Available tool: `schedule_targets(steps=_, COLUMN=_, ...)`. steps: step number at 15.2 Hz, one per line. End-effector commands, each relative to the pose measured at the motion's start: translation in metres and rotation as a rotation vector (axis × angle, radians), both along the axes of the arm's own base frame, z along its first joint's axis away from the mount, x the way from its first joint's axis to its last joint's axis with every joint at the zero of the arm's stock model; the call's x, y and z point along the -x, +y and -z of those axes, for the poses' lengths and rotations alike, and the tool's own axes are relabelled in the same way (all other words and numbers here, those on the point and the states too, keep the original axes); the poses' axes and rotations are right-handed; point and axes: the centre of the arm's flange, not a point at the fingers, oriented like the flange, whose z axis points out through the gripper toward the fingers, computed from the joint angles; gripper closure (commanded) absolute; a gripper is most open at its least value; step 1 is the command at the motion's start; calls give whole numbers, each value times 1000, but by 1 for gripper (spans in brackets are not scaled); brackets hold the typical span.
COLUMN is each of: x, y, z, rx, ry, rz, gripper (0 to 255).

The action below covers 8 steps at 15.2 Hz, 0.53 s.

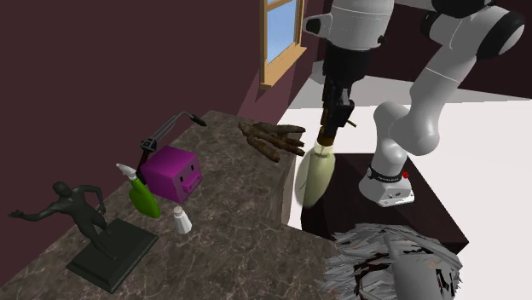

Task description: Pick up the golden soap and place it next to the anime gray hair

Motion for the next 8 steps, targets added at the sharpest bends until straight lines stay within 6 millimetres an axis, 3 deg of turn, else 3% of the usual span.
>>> schedule_targets(steps=1, x=0, y=0, z=10, rx=-1, ry=-1, rz=0, gripper=255)
schedule_targets(steps=8, x=0, y=0, z=47, rx=-1, ry=-1, rz=0, gripper=255)
